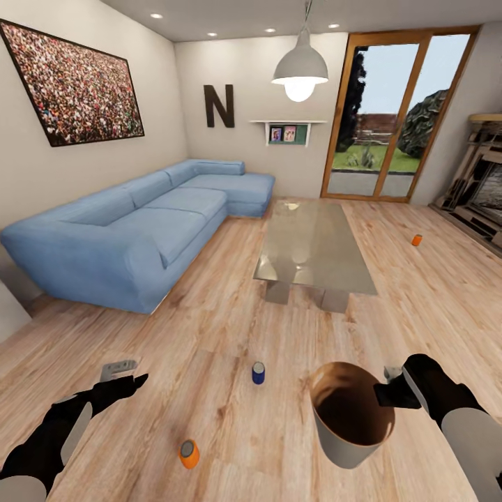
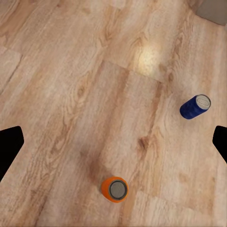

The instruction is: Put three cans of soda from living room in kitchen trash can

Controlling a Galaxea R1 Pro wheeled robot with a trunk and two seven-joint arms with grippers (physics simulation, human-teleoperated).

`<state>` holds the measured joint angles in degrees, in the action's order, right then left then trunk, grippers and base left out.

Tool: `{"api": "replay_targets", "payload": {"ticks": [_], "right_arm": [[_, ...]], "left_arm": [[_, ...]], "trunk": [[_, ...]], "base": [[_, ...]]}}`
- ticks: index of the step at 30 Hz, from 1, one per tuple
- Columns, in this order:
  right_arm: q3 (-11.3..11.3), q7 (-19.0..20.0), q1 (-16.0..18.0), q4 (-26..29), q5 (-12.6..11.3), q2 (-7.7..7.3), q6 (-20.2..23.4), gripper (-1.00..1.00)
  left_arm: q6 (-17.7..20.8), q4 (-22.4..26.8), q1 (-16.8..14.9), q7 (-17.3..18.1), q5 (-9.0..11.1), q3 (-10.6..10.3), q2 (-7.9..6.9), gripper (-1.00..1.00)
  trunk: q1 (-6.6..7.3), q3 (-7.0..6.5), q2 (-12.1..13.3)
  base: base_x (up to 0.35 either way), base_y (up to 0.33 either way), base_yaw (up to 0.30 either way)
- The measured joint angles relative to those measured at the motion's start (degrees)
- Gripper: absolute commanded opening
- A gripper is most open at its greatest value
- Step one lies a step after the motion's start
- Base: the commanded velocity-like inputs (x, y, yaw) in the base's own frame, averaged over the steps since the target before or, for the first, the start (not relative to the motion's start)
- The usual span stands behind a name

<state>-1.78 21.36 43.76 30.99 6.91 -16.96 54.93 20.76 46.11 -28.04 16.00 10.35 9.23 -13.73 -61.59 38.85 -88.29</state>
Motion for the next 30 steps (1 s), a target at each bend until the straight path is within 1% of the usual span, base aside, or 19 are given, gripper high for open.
{"api": "replay_targets", "payload": {"ticks": [2, 5, 8, 16, 25, 28, 29, 30], "right_arm": [[0.0, 0.0, 0.0, 0.0, 0.3, 0.03, 0.0, -1.0], [0.0, 0.1, -0.3, -0.1, -0.3, 0.07, 0.1, -1.0], [0.0, 0.0, -0.4, -0.1, 0.2, 0.02, 0.0, -1.0], [-0.5, -0.1, -0.5, -0.1, 0.1, -0.09, 0.0, -1.0], [-0.6, -0.1, -0.5, -0.1, 0.0, 0.01, 0.0, -1.0], [-0.5, 0.0, -0.5, -0.1, -0.1, 0.05, 0.0, -1.0], [-0.5, -0.1, -0.5, -0.1, -0.1, 0.06, 0.0, -1.0], [-0.6, -0.1, -0.5, -0.1, -0.2, 0.05, 0.0, -1.0]], "left_arm": [[0.0, 0.0, 0.0, 0.0, 0.0, 0.0, 0.01, 1.0], [0.0, 0.0, 0.0, 0.0, 0.0, 0.0, 0.01, 1.0], [0.0, 0.0, 0.0, -0.1, 0.0, 0.0, 0.01, 1.0], [0.0, -0.1, 0.0, -0.1, -0.1, 0.0, 0.02, 1.0], [0.0, -0.1, 0.0, -0.1, -0.2, -0.1, 0.02, 1.0], [0.0, -0.1, 0.0, -0.3, -0.4, -1.4, 0.06, 1.0], [0.5, -0.1, 0.0, -0.8, -0.8, -3.2, 0.08, 1.0], [6.6, -0.6, -0.2, -3.6, -3.1, -9.2, 0.46, 1.0]], "trunk": [[0.0, 0.0, 0.0], [0.0, 0.0, 0.0], [0.0, 0.0, 0.0], [0.0, -0.04, 0.0], [0.0, -0.22, 0.0], [0.0, -0.29, 0.0], [0.0, -0.31, 0.0], [0.0, -0.33, 0.0]], "base": [[0.0, 0.01, -0.002], [0.0, 0.024, -0.011], [0.0, 0.166, -0.116], [0.017, 0.286, -0.223], [0.139, 0.304, -0.247], [0.21, 0.273, -0.249], [0.234, 0.254, -0.249], [0.243, 0.246, -0.249]]}}
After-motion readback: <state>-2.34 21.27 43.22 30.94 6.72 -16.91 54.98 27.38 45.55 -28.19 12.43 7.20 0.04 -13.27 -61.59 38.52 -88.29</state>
